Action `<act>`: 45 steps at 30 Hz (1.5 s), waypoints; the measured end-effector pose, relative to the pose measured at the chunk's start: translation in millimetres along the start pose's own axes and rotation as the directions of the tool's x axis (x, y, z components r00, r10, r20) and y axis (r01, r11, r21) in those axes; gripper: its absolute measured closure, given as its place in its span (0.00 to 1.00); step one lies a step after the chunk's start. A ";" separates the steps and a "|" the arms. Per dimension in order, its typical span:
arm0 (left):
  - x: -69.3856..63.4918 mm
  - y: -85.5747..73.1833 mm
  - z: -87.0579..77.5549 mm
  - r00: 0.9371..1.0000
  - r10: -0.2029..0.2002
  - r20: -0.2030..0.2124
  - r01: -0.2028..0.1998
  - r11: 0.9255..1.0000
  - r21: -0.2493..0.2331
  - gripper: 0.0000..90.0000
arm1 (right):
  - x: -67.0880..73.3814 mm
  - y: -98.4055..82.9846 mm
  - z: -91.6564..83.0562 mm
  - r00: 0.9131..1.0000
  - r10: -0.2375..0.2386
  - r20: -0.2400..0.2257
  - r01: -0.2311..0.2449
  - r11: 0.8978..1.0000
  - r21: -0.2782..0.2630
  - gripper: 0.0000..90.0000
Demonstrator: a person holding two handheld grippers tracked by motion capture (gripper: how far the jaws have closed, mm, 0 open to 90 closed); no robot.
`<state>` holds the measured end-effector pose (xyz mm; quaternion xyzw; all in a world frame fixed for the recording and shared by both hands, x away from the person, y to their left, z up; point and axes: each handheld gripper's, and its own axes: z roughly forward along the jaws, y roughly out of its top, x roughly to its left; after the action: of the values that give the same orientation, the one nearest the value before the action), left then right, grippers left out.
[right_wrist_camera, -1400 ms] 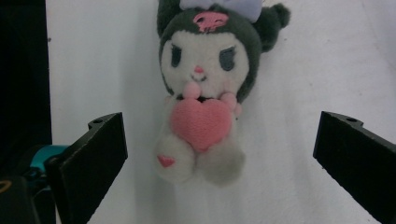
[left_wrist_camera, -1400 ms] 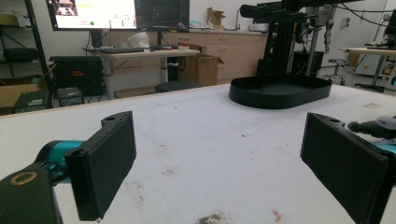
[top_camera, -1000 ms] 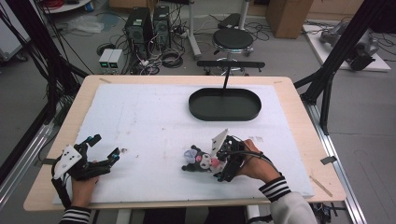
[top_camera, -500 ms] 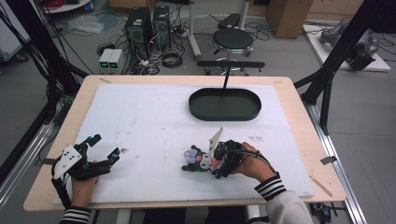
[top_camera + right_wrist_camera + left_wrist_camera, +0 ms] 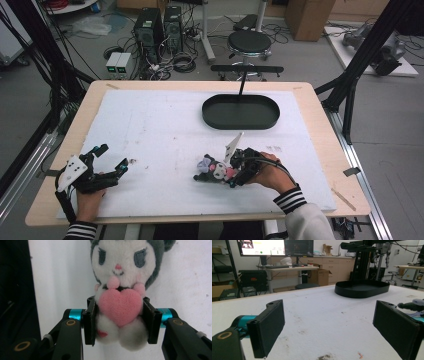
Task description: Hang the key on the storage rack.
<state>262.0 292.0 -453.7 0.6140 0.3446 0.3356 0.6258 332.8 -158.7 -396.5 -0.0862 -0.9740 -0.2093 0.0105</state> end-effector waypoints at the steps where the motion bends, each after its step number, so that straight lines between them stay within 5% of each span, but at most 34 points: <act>1: -0.1 0.0 0.1 1.000 0.000 -0.001 0.000 1.000 -0.001 0.12 | -0.5 -0.3 -1.0 1.000 0.006 -0.006 -0.006 1.000 -0.009 0.61; 11: 0.0 0.0 0.0 1.000 -0.001 0.000 0.001 1.000 0.000 0.12 | -8.8 -8.2 -18.0 0.996 0.088 0.003 -0.087 0.989 -0.124 0.61; 16: 0.1 0.0 0.1 1.000 -0.002 0.000 0.002 1.000 -0.001 0.12 | -16.4 -16.0 -32.4 0.983 0.177 0.037 -0.166 0.965 -0.205 0.61; 17: 0.1 0.0 0.0 1.000 -0.001 0.000 0.001 1.000 0.000 0.12 | -19.6 -19.6 -37.9 0.975 0.217 0.042 -0.200 0.949 -0.243 0.61; 20: 0.1 0.0 0.0 1.000 -0.002 0.000 0.002 1.000 -0.001 0.12 | -22.4 -22.4 -42.6 0.966 0.252 0.048 -0.231 0.936 -0.265 0.61; 22: 0.0 0.0 0.0 1.000 -0.001 0.000 0.001 1.000 0.000 0.12 | -25.6 -25.1 -48.9 0.948 0.305 0.087 -0.270 0.921 -0.280 0.61; 23: 0.1 0.0 0.0 1.000 -0.001 0.000 0.001 1.000 0.000 0.12 | -25.6 -25.1 -48.9 0.948 0.305 0.087 -0.270 0.921 -0.280 0.61; 24: 0.1 0.0 -0.1 1.000 -0.001 0.000 0.001 1.000 -0.001 0.12 | -27.8 -27.1 -52.7 0.935 0.339 0.105 -0.295 0.906 -0.304 0.61; 27: 0.0 -0.1 -0.1 1.000 -0.001 0.001 0.001 1.000 -0.002 0.12 | -31.0 -29.8 -56.6 0.924 0.363 0.118 -0.309 0.893 -0.328 0.61; 29: 0.0 -0.1 -0.2 1.000 -0.001 0.002 0.001 1.000 -0.003 0.12 | -35.3 -33.6 -62.5 0.901 0.412 0.137 -0.342 0.867 -0.362 0.61; 31: 0.0 -0.1 -0.2 1.000 -0.001 0.002 0.001 1.000 -0.003 0.12 | -36.9 -34.8 -64.7 0.893 0.425 0.145 -0.348 0.859 -0.376 0.61; 32: 0.0 -0.1 -0.2 1.000 0.000 0.002 0.000 1.000 -0.003 0.12 | -39.9 -37.2 -69.9 0.876 0.455 0.160 -0.363 0.840 -0.404 0.61; 34: 0.0 -0.1 -0.2 1.000 0.000 0.002 0.000 1.000 -0.003 0.12 | -41.7 -38.4 -72.7 0.868 0.466 0.169 -0.365 0.831 -0.419 0.61; 35: -0.1 -0.1 -0.2 1.000 -0.001 0.002 0.001 1.000 -0.004 0.12 | -44.7 -40.5 -78.5 0.850 0.492 0.188 -0.373 0.814 -0.446 0.61; 38: 0.2 -0.1 -0.4 1.000 -0.002 0.001 0.002 1.000 -0.002 0.12 | -48.6 -43.6 -86.9 0.816 0.533 0.221 -0.384 0.787 -0.483 0.61; 39: 0.2 -0.1 -0.4 1.000 -0.002 0.001 0.002 1.000 -0.002 0.12 | -48.6 -43.6 -86.9 0.816 0.533 0.221 -0.384 0.787 -0.483 0.61; 40: 0.2 0.0 -0.3 1.000 0.000 0.001 0.000 1.000 -0.002 0.12 | -52.0 -45.5 -91.9 0.796 0.561 0.227 -0.395 0.767 -0.506 0.61; 45: -0.1 -0.1 -0.1 1.000 -0.001 0.001 0.001 1.000 -0.004 0.12 | -60.3 -48.6 -103.7 0.761 0.602 0.241 -0.396 0.725 -0.564 0.61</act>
<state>262.0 292.0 -453.8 0.6126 0.3440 0.3358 0.6274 382.2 -254.7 -325.0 -0.3927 -0.8080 -0.4101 -0.1573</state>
